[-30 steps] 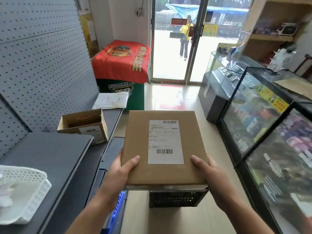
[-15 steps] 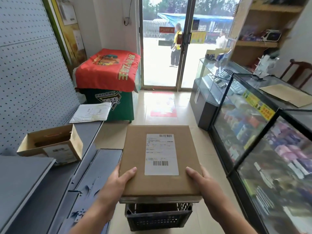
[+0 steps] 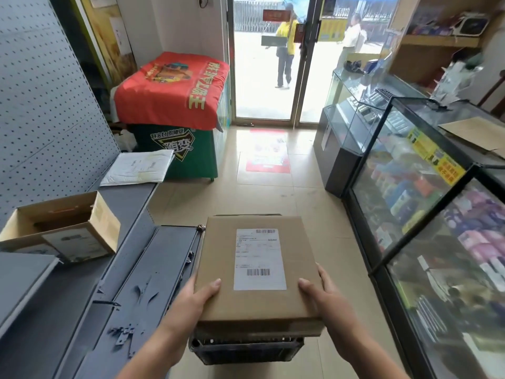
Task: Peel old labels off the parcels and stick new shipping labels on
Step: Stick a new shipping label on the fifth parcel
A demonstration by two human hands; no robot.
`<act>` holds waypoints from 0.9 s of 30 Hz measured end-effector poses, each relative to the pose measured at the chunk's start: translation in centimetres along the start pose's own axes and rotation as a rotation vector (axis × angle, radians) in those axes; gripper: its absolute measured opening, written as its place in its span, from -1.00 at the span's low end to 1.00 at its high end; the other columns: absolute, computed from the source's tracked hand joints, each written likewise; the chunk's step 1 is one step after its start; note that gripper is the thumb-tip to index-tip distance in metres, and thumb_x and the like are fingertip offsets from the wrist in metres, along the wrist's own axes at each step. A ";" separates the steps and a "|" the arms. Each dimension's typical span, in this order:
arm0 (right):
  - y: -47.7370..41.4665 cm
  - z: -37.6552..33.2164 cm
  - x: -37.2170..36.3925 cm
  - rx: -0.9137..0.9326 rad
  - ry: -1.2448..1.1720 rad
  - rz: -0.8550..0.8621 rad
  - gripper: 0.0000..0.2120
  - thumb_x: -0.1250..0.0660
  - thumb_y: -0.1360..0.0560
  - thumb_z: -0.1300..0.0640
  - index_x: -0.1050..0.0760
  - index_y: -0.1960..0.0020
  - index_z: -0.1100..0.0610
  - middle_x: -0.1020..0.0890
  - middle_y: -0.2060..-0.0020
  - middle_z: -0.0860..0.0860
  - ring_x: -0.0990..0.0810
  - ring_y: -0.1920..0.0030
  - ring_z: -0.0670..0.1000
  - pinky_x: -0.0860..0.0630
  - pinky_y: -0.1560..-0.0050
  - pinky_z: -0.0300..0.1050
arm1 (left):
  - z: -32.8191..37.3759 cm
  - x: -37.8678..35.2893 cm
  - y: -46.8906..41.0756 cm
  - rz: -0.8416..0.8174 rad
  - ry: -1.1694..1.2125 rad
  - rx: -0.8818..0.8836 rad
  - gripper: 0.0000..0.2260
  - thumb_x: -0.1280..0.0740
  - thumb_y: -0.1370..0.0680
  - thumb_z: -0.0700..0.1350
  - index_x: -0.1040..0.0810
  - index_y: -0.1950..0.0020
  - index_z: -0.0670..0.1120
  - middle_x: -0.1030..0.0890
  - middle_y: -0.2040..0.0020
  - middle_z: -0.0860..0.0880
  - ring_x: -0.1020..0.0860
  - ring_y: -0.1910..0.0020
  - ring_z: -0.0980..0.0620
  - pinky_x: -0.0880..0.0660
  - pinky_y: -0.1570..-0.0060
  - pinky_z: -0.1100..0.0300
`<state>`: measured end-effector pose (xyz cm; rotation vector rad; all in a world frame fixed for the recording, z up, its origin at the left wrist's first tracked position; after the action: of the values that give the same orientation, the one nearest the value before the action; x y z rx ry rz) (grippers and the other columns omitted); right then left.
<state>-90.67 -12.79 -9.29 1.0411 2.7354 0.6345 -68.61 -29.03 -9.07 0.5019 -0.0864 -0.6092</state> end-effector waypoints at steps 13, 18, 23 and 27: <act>-4.1 6.7 -0.8 -0.400 0.186 0.057 -0.61 -0.31 -0.44 0.19 -0.53 -0.26 0.04 -0.68 -0.07 0.04 -0.62 -0.04 0.04 -0.49 0.04 -0.12 | -7.6 3.0 -6.2 -0.074 -0.088 0.420 -0.66 -0.30 -0.65 0.00 -0.47 -0.36 -0.15 -0.68 -0.12 -0.08 -0.63 -0.15 -0.05 -0.52 -0.11 0.08; -5.1 8.6 -0.8 -0.531 0.203 0.030 -0.52 -0.29 -0.24 0.14 -0.61 -0.15 0.14 -0.70 0.00 0.16 -0.61 -0.15 0.23 -0.48 -0.05 -0.03 | -9.1 3.6 -6.8 -0.212 -0.072 0.558 -0.37 -0.43 -0.32 0.46 -0.61 -0.17 0.02 -0.71 -0.13 0.07 -0.59 -0.25 0.00 -0.39 -0.42 0.03; -6.2 7.8 -1.1 -0.575 0.235 0.002 -0.94 -0.32 -0.46 0.16 -0.51 0.07 0.09 -0.57 0.14 0.08 -0.50 0.10 0.06 -0.32 0.18 -0.09 | -9.7 3.6 -7.9 -0.260 -0.051 0.623 -0.58 -0.24 -0.49 0.32 -0.60 -0.10 0.03 -0.74 0.01 0.10 -0.68 -0.07 0.08 -0.55 -0.09 0.18; -7.6 7.9 -0.5 -0.646 0.283 -0.021 -0.80 -0.32 -0.50 0.03 -0.60 0.02 0.15 -0.58 0.17 0.12 -0.50 0.15 0.08 -0.33 0.14 -0.06 | -9.8 3.4 -8.0 -0.336 -0.080 0.640 -0.40 -0.29 -0.39 0.40 -0.57 -0.25 0.02 -0.72 -0.11 0.08 -0.67 -0.14 0.11 -0.53 -0.22 0.15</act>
<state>-92.64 -15.56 -19.72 0.8008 2.4355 1.6212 -67.87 -32.39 -21.69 1.1265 -0.2813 -0.9344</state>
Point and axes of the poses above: each hand's wrist, its own y-axis away from the middle knuckle, its own x-axis out of the back of the hand, z = x × y, the point moved 5 cm from there along -y, towards the middle knuckle
